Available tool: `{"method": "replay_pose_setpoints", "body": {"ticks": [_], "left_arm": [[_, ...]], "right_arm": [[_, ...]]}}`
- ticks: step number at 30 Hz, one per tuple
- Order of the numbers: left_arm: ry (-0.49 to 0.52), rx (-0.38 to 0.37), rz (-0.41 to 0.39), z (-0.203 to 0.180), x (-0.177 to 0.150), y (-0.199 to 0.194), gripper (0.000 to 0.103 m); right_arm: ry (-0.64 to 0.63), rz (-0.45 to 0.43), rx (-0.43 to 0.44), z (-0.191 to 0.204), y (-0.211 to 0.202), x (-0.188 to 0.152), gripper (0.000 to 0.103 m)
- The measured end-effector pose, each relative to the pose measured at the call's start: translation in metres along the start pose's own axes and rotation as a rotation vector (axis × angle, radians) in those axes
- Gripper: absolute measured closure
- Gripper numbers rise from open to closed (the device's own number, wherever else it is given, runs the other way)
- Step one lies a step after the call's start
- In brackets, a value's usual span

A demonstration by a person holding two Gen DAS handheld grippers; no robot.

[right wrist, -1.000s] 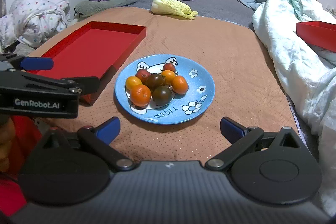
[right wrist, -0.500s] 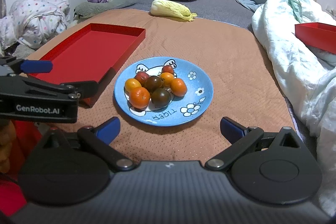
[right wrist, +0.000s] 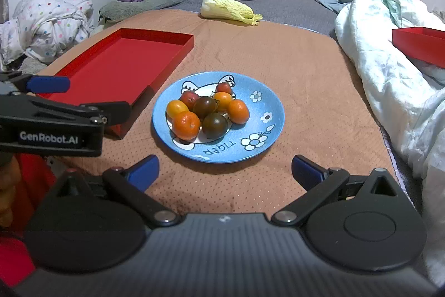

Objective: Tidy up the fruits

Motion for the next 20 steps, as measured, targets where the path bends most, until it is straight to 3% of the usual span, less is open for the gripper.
{"method": "replay_pose_setpoints", "body": {"ticks": [20], "left_arm": [[-0.002,-0.012,-0.003,-0.0021,-0.0008,0.0000,0.000]], "right_arm": [[0.003,0.000,0.002,-0.0006,0.0005,-0.0010,0.000]]}}
Point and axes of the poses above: each gripper's, at about its wrist camera, not at the fingertips, and y roughly the way its jaws point, z to its left, x to its top, the point moved 1 cm from there along y, roughly the way its jaws point, and after that the axes turned 11 degrees about y, right-handed, at the moved point
